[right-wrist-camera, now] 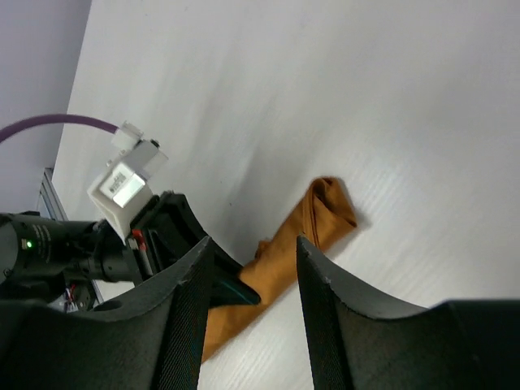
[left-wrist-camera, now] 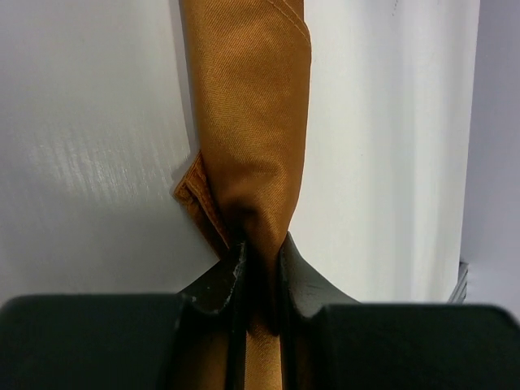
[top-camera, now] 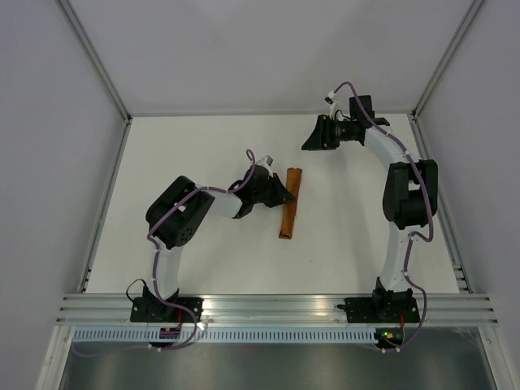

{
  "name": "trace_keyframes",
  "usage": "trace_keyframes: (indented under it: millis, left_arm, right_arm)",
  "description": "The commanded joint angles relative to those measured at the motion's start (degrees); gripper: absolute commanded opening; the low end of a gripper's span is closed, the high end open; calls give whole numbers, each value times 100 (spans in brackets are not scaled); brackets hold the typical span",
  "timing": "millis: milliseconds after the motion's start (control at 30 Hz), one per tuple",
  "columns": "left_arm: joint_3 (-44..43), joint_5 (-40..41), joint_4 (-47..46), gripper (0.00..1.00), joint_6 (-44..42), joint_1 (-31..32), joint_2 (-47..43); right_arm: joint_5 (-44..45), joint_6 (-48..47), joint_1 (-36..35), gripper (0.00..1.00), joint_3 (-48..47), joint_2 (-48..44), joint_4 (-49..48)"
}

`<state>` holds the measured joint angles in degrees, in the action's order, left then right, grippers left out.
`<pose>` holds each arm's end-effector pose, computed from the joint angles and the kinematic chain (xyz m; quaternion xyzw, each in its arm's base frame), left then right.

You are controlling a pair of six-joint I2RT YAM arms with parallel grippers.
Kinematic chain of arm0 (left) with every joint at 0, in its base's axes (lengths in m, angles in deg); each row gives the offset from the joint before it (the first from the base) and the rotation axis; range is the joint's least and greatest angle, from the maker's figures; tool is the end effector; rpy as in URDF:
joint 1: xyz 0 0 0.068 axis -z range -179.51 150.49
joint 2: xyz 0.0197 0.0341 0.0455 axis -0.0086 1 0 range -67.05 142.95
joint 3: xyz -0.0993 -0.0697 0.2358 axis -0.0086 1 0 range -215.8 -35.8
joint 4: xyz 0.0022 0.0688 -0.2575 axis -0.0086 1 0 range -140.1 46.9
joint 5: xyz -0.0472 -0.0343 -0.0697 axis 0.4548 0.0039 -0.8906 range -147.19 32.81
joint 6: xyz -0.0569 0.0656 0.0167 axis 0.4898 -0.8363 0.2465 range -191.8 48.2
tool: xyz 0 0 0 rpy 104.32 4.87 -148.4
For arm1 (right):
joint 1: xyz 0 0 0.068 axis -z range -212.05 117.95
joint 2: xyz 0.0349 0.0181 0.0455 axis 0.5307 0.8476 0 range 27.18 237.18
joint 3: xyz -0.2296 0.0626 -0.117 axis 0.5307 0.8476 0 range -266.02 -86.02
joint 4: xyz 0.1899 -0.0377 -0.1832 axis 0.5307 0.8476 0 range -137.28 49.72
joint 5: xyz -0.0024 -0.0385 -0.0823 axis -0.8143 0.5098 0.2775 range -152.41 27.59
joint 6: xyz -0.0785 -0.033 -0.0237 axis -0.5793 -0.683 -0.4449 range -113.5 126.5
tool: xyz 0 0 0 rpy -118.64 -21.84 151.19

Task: Fold the napkin, place the utensils inside, and roll it up
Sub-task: Roll the napkin at the center of the board.

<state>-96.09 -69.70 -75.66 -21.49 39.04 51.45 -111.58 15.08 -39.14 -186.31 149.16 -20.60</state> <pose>0.3429 -0.2950 0.0760 -0.0373 0.8729 -0.4022 0.2737 0.4826 0.1199 0.2003 -0.1367 0.8518 0.4293 0.2672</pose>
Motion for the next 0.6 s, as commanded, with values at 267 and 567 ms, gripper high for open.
trace_keyframes:
  millis: [267,567]
  left_arm:
    - [404,135,1695,2,542,57,648]
    - [290,30,1712,2,586,57,771]
  right_arm:
    - [162,-1095,50,53,1486,-8,523]
    - [329,-876,-196,57,1697,221,76]
